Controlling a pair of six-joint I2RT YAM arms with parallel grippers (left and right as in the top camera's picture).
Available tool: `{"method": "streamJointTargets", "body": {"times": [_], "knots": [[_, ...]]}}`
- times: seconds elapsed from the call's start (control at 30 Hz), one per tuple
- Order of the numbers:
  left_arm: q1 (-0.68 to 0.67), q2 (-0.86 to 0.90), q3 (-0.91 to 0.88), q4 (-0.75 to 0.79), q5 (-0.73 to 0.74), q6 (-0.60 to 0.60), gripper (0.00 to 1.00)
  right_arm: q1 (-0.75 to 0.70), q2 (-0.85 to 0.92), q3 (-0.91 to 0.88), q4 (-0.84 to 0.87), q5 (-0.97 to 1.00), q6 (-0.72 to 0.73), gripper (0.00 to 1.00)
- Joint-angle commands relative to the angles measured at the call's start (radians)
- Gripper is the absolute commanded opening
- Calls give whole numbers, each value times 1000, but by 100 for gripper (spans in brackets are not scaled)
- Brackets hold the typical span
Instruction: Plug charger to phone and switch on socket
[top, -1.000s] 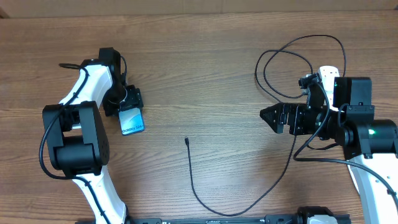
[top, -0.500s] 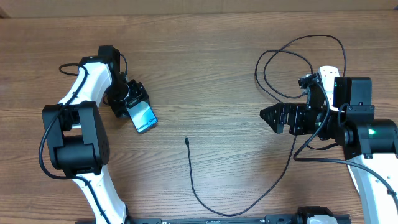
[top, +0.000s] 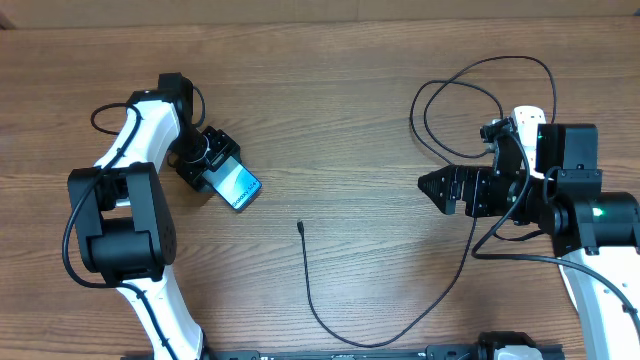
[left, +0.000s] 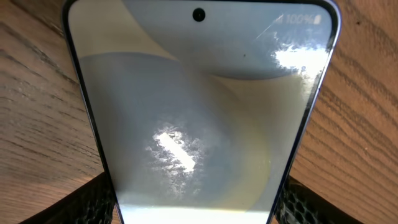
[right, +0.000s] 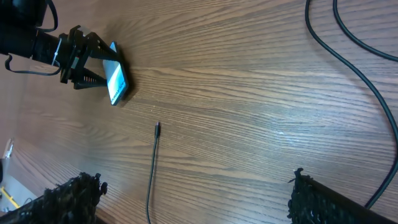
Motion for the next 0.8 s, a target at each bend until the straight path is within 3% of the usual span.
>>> {"method": "streamJointTargets", "body": {"times": [0.0,0.23,0.47,0.77], "knots": [[0,11,29,0,-74,-27,50,5,-2,28,4,5,23,100],[0,11,29,1,-144,-27,53,5,33,28,3,-2,87,100],[0,11,35,0,-150,-27,43,5,90,28,3,-3,157,100],[0,11,153,-115,-108,-27,43,5,101,28,8,-3,157,100]]}}
